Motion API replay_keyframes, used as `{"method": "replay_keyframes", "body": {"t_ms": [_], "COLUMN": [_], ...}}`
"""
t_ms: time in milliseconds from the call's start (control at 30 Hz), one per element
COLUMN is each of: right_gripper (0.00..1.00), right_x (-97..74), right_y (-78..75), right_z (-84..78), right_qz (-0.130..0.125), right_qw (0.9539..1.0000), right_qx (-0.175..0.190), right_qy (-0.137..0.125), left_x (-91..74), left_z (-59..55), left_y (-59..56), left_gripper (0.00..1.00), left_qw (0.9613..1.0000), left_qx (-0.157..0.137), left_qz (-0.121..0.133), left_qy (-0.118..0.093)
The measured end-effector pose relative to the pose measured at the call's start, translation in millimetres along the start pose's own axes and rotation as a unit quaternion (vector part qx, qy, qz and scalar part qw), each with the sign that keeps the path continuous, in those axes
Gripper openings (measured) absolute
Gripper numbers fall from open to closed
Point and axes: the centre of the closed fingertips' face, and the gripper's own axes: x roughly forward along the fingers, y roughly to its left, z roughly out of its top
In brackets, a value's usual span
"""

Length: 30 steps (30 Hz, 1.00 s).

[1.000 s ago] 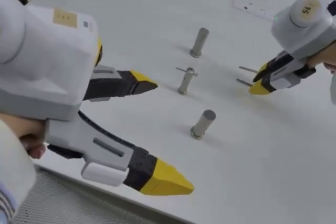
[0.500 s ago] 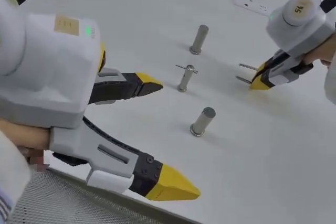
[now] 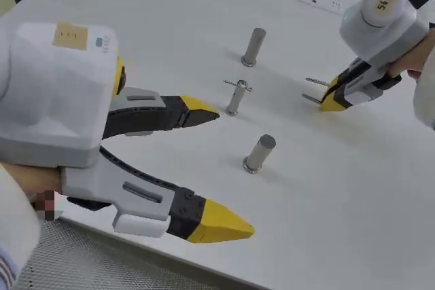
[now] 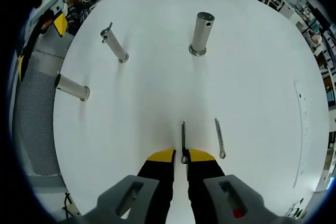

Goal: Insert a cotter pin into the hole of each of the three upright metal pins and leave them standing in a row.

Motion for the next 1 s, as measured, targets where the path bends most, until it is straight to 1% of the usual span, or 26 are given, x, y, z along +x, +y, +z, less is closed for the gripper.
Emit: {"method": "replay_keyframes", "body": {"t_ms": [133, 233, 300, 367, 433, 533, 667, 700, 767, 833, 967, 1000], "right_gripper": [0.03, 0.01, 0.0, 0.0, 0.0, 0.0, 0.0, 0.0, 0.0, 0.0, 0.0, 0.0], "right_x": [0.5, 1.0, 0.7, 2.2, 2.0, 2.0, 1.5, 1.3, 1.0, 0.5, -6.5, -5.9], "right_y": [0.5, -1.2, -2.0, -0.9, -1.5, -1.0, -0.8, -0.6, 0.2, 2.2, 6.2, 3.8], "right_z": [0.2, 0.3, 0.2, 1.1, 1.2, 1.6, 1.9, 1.6, 0.8, -0.1, 1.7, 2.3], "right_qz": [0.004, 0.004, -0.004, -0.003, -0.007, -0.015, -0.021, -0.023, -0.026, -0.029, -0.037, -0.041], "right_qw": [1.0, 1.0, 1.0, 1.0, 1.0, 0.9999, 0.9998, 0.9997, 0.9996, 0.9996, 0.9992, 0.999], "right_qx": [-0.001, -0.002, -0.005, -0.005, -0.005, -0.007, 0.0, 0.002, 0.001, 0.0, -0.007, -0.01], "right_qy": [0.003, 0.002, 0.002, 0.0, -0.001, -0.002, -0.006, -0.008, -0.009, -0.007, -0.013, -0.018], "left_x": [4.1, 4.4, 4.1, 3.7, 3.7, 3.2, 1.5, 1.4, -0.4, -2.6, -3.7, -4.1], "left_z": [-3.3, -4.8, -6.0, -5.8, -3.1, -1.8, -3.1, -1.8, -0.4, 0.9, 1.1, -0.1], "left_y": [-1.6, -1.1, 0.0, 1.1, 1.5, 1.4, 5.6, 7.3, 12.3, 15.6, 16.9, 17.8], "left_gripper": [0.82, 0.86, 0.84, 0.84, 0.84, 0.84, 0.83, 0.84, 0.88, 0.92, 0.91, 0.91], "left_qw": [0.9999, 0.9997, 0.9997, 0.9998, 0.9999, 0.9999, 1.0, 1.0, 0.9999, 0.9998, 0.9998, 0.9998], "left_qx": [-0.008, -0.014, -0.014, -0.009, -0.005, -0.003, 0.001, -0.002, -0.006, -0.005, -0.001, 0.002], "left_qz": [-0.009, -0.014, -0.013, -0.013, -0.013, -0.013, -0.003, 0.004, 0.013, 0.017, 0.018, 0.019], "left_qy": [0.009, 0.011, 0.014, 0.013, 0.006, 0.003, 0.005, 0.001, -0.006, -0.011, -0.007, -0.003]}}
